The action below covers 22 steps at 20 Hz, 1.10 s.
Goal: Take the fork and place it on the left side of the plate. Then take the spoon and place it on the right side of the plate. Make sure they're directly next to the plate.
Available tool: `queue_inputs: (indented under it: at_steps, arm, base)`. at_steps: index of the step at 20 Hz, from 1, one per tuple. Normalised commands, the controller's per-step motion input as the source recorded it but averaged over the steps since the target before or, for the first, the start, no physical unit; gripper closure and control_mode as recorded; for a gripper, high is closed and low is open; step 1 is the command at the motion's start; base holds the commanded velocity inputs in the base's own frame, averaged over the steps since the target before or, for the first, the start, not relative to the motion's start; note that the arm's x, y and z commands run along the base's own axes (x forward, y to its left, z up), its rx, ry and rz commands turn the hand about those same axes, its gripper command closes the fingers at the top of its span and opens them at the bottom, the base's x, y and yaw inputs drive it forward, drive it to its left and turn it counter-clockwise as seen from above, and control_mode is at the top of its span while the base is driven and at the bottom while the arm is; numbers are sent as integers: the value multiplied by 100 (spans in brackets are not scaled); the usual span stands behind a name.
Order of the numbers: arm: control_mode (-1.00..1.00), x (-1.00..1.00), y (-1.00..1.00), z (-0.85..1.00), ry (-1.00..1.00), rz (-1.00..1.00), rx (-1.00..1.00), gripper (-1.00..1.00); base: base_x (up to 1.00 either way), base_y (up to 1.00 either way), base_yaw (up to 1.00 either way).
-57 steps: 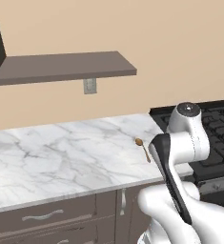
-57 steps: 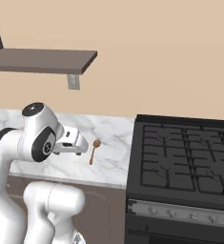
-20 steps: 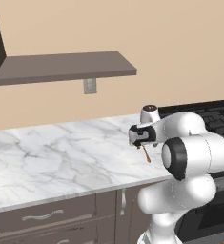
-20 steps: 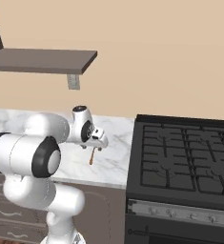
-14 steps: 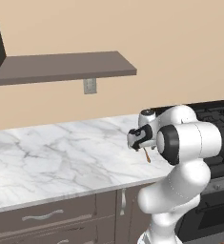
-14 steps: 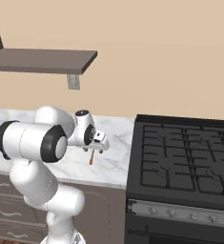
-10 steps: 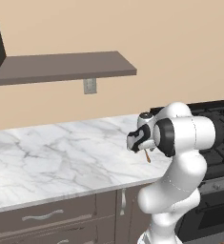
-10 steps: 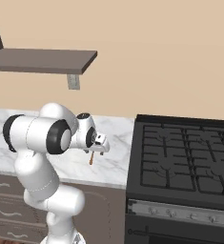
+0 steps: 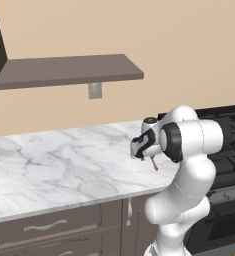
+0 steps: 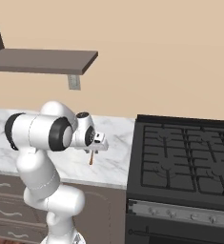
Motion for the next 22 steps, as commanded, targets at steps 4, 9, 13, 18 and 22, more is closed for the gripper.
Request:
queue_inputs:
  at_steps: [4,9,13,18,22]
  arm:
    - [-100,15,0,-59,0,0,1,100]
    - [-100,4,0,-26,0,0,1,100]
    - [-100,-2,0,0,0,0,3,100]
    - [-100,-11,0,25,0,0,1,100]
    - [-100,-41,-23,84,-2,0,0,100]
  base:
    - [0,0,0]
    - [0,0,0]
    - [0,0,0]
    - [0,0,0]
    - [0,0,0]
